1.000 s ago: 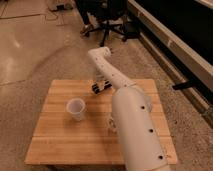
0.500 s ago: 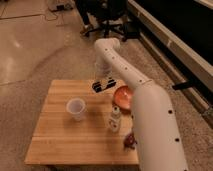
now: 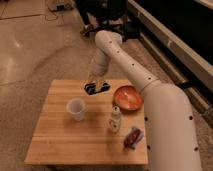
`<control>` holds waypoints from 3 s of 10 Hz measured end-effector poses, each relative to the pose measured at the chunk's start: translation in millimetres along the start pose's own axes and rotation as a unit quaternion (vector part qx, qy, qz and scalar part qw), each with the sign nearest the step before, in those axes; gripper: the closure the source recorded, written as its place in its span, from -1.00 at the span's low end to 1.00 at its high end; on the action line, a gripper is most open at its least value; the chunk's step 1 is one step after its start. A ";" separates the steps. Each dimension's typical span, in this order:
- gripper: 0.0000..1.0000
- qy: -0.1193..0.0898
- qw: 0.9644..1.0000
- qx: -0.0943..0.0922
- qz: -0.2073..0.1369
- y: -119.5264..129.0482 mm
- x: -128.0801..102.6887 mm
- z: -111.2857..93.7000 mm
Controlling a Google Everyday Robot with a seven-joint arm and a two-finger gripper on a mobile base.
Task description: Place the eraser in the ceramic cup
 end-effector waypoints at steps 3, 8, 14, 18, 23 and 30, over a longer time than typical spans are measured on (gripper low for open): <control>1.00 -0.001 1.000 0.001 0.000 0.1 -0.5 -0.4; 1.00 -0.001 1.000 0.000 0.000 0.0 -0.6 -0.1; 1.00 -0.008 1.000 0.002 -0.008 -1.5 -8.3 1.8; 1.00 -0.034 0.998 0.016 -0.055 2.7 -54.2 -3.1; 1.00 -0.082 0.991 0.020 -0.101 5.8 -119.1 1.9; 1.00 -0.141 0.980 -0.004 -0.138 5.7 -171.5 35.6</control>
